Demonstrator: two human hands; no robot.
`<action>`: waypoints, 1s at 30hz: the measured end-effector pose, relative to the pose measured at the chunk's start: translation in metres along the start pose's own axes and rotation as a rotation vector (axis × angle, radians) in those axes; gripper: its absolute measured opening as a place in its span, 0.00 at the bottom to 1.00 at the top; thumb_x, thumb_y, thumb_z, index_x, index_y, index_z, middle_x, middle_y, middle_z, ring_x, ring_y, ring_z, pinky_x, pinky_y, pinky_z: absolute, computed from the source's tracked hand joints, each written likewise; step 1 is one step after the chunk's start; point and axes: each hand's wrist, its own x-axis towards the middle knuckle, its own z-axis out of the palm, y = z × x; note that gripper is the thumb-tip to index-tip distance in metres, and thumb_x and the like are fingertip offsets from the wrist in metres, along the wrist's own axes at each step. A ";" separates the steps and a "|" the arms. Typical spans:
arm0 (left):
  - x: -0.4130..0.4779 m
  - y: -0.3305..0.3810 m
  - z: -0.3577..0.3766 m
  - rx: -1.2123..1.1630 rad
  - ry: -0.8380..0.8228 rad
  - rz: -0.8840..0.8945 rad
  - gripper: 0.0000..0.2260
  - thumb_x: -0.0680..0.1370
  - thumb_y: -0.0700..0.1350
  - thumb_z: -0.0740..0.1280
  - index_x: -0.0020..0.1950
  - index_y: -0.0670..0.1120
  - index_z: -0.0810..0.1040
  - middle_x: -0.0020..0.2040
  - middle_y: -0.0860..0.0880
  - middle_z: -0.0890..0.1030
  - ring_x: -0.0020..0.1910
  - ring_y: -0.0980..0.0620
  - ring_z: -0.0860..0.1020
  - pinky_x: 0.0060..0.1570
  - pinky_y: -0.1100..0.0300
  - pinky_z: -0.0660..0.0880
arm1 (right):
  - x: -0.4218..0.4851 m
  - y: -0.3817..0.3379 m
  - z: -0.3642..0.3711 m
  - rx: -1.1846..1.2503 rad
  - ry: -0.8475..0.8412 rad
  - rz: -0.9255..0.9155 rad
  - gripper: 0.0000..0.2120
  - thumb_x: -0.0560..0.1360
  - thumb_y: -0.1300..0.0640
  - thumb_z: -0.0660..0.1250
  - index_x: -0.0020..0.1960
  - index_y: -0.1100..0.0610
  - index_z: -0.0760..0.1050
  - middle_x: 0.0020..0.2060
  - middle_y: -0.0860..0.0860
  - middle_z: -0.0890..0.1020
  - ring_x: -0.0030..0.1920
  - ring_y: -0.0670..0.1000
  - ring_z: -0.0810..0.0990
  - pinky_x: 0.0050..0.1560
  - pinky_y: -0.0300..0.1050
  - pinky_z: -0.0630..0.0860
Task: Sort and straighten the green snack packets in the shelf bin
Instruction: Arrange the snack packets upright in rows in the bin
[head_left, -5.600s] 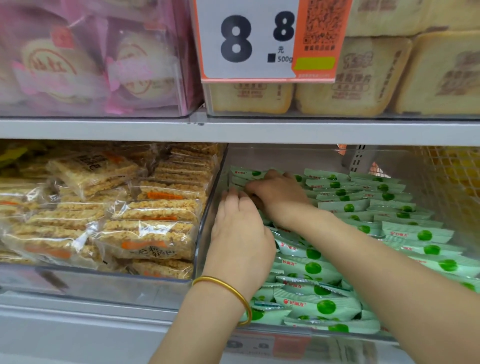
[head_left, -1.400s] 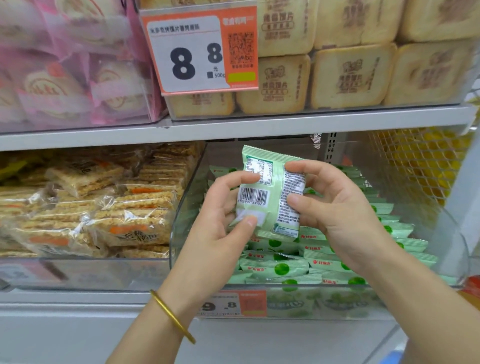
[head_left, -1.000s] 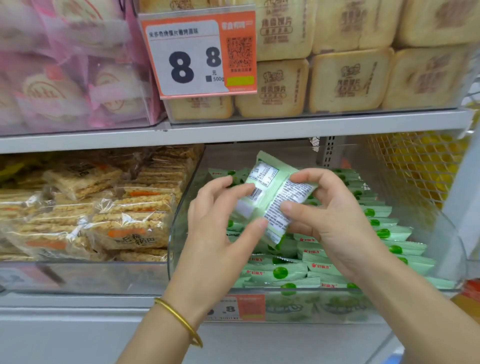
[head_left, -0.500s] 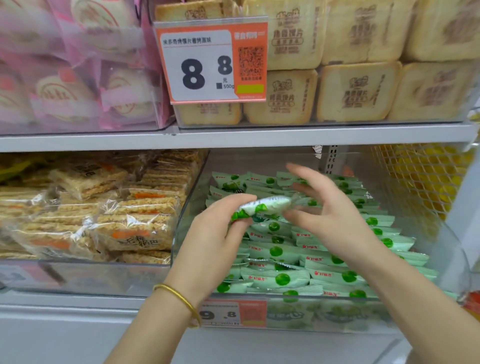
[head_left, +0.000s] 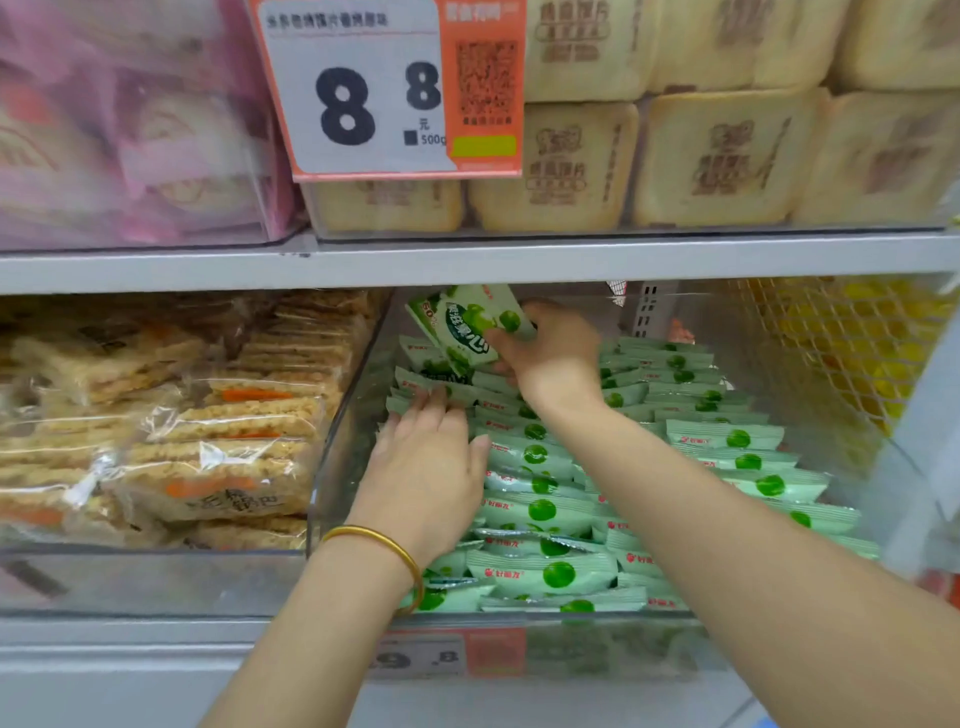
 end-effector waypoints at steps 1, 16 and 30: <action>0.001 -0.001 0.001 0.017 -0.002 0.002 0.21 0.82 0.52 0.49 0.72 0.43 0.62 0.75 0.45 0.59 0.75 0.48 0.54 0.73 0.50 0.53 | 0.004 -0.002 0.005 -0.139 -0.013 -0.048 0.10 0.75 0.50 0.67 0.50 0.57 0.77 0.45 0.56 0.83 0.48 0.58 0.81 0.47 0.50 0.77; -0.004 -0.009 -0.001 -0.083 0.032 -0.056 0.15 0.82 0.50 0.51 0.63 0.43 0.68 0.64 0.46 0.68 0.67 0.46 0.63 0.70 0.51 0.57 | 0.026 -0.001 0.024 -0.524 -0.318 -0.488 0.20 0.76 0.55 0.66 0.67 0.51 0.70 0.63 0.52 0.76 0.63 0.56 0.72 0.60 0.52 0.72; -0.003 -0.003 -0.007 -0.139 0.040 -0.107 0.14 0.82 0.48 0.53 0.62 0.42 0.68 0.63 0.44 0.69 0.65 0.45 0.64 0.69 0.51 0.59 | 0.014 -0.001 0.032 -0.755 -0.347 -0.527 0.11 0.78 0.51 0.61 0.59 0.52 0.74 0.58 0.53 0.76 0.56 0.57 0.76 0.51 0.46 0.72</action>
